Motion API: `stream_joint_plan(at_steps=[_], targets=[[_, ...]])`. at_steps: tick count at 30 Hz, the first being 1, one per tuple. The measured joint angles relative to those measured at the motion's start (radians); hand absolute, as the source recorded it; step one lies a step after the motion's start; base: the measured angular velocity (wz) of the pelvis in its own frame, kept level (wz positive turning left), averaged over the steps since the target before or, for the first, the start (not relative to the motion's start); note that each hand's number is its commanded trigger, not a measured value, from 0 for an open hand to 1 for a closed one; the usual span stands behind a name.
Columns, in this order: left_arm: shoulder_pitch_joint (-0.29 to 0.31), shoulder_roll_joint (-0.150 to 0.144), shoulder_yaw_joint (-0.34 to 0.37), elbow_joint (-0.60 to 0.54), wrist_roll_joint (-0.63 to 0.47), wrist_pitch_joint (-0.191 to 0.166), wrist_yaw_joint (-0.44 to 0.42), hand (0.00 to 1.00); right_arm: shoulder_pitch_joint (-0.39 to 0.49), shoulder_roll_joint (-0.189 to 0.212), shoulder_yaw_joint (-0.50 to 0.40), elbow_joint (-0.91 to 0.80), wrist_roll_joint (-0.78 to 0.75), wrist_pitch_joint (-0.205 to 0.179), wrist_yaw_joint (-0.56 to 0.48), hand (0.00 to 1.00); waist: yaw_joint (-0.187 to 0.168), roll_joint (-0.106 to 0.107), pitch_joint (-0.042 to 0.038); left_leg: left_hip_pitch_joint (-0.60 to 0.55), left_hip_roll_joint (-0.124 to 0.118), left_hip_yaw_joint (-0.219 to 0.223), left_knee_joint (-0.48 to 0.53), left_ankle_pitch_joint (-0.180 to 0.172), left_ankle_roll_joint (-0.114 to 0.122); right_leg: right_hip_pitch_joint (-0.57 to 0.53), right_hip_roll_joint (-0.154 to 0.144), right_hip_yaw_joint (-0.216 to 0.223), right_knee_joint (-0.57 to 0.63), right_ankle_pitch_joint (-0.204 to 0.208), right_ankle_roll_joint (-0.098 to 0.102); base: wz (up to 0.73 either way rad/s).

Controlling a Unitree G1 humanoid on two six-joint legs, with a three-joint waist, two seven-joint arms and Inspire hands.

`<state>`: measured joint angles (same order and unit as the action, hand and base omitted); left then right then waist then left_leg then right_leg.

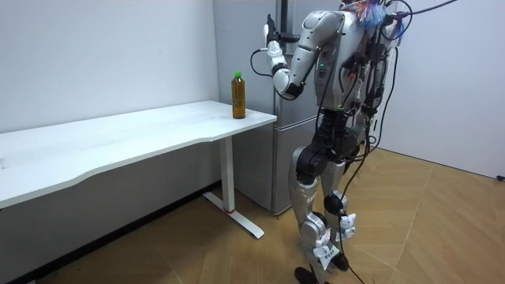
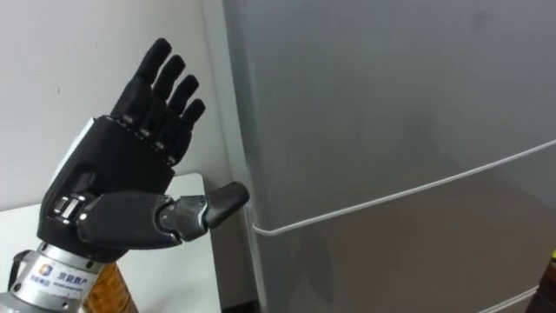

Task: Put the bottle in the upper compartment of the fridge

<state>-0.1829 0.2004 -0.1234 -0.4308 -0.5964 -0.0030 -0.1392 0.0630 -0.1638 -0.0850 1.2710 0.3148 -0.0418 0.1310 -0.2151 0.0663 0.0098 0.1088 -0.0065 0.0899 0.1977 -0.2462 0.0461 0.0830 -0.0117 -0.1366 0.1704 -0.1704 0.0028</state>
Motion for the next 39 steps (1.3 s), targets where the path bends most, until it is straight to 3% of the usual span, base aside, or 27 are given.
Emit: stream_joint_plan(at_steps=[5, 10, 19, 23, 24, 25, 26, 27, 28, 36, 39], targets=[[-0.001, -0.002, -0.044, 0.001, 0.000, 0.005, -0.027, 0.00, -0.010, -0.002, 0.022, 0.006, 0.000, 0.000, -0.009, 0.00, -0.011, -0.005, 0.0033, -0.003, 0.000, 0.003, 0.002, 0.000, 0.000, 0.000, 0.000, 0.002, 0.003, 0.000, 0.000, 0.00], [-0.001, -0.002, -0.079, 0.001, 0.000, 0.011, -0.070, 0.00, -0.023, -0.005, 0.038, 0.010, -0.001, 0.001, -0.009, 0.00, -0.025, 0.001, -0.0001, -0.015, 0.000, 0.007, 0.008, 0.001, 0.001, -0.015, 0.002, 0.010, 0.003, 0.001, -0.001, -0.01], [-0.001, -0.012, -0.087, 0.001, -0.001, 0.011, -0.092, 0.00, -0.032, -0.013, 0.066, 0.014, -0.001, 0.000, -0.009, 0.00, -0.024, 0.009, -0.0025, -0.012, 0.002, 0.019, 0.003, 0.001, 0.002, -0.015, 0.001, 0.006, 0.000, 0.001, -0.001, 0.03], [-0.001, -0.013, -0.089, 0.001, -0.001, 0.012, -0.092, 0.00, -0.032, -0.013, 0.065, 0.013, -0.001, 0.000, -0.011, 0.00, -0.025, 0.005, 0.0000, -0.012, 0.002, 0.020, 0.000, 0.001, 0.001, -0.011, 0.001, 0.006, 0.001, 0.001, -0.001, 0.00], [-0.001, -0.013, -0.090, 0.001, -0.001, 0.013, -0.092, 0.19, -0.032, -0.012, 0.065, 0.013, -0.001, 0.000, -0.013, 0.00, -0.025, 0.004, 0.0015, -0.012, 0.003, 0.020, 0.000, 0.001, 0.001, -0.011, 0.001, 0.006, 0.001, 0.001, -0.001, 0.00], [-0.001, -0.014, -0.090, 0.001, -0.001, 0.016, -0.092, 0.45, -0.032, -0.012, 0.065, 0.013, -0.001, 0.000, -0.018, 0.00, -0.025, 0.003, 0.0020, -0.012, 0.003, 0.021, -0.001, 0.001, 0.001, -0.011, 0.001, 0.006, 0.001, 0.001, -0.001, 0.00], [-0.001, -0.015, -0.090, 0.001, -0.001, 0.018, -0.092, 0.45, -0.032, -0.011, 0.065, 0.013, -0.001, 0.000, -0.020, 0.00, -0.025, 0.003, 0.0022, -0.012, 0.003, 0.021, -0.001, 0.001, 0.001, -0.011, 0.001, 0.006, 0.001, 0.001, -0.001, 0.00], [-0.001, -0.015, -0.090, 0.001, -0.001, 0.020, -0.092, 0.78, -0.032, -0.011, 0.065, 0.013, -0.001, 0.000, -0.021, 0.00, -0.025, 0.002, 0.0029, -0.013, 0.003, 0.021, -0.001, 0.001, 0.001, -0.011, 0.000, 0.005, 0.001, 0.001, -0.001, 0.00], [-0.001, -0.015, -0.090, 0.001, -0.001, 0.022, -0.092, 0.97, -0.033, -0.011, 0.065, 0.013, -0.001, 0.000, -0.021, 0.00, -0.025, 0.001, 0.0035, -0.013, 0.003, 0.021, -0.001, 0.001, 0.001, -0.011, 0.000, 0.004, 0.001, 0.001, -0.001, 0.00], [-0.001, -0.028, -0.082, 0.009, -0.008, 0.027, -0.094, 1.00, -0.033, -0.010, 0.066, 0.013, -0.001, 0.000, -0.028, 0.00, -0.024, -0.001, 0.0042, -0.014, 0.002, 0.026, 0.000, 0.001, 0.002, -0.015, -0.001, 0.000, -0.002, 0.000, 0.000, 0.02], [0.001, -0.030, -0.091, 0.008, -0.066, 0.027, -0.125, 1.00, -0.034, -0.009, 0.066, 0.013, -0.001, 0.001, -0.028, 0.00, -0.021, -0.005, 0.0051, -0.015, 0.002, 0.040, -0.001, 0.001, 0.002, -0.016, -0.003, -0.001, -0.002, -0.001, 0.002, 0.00]])
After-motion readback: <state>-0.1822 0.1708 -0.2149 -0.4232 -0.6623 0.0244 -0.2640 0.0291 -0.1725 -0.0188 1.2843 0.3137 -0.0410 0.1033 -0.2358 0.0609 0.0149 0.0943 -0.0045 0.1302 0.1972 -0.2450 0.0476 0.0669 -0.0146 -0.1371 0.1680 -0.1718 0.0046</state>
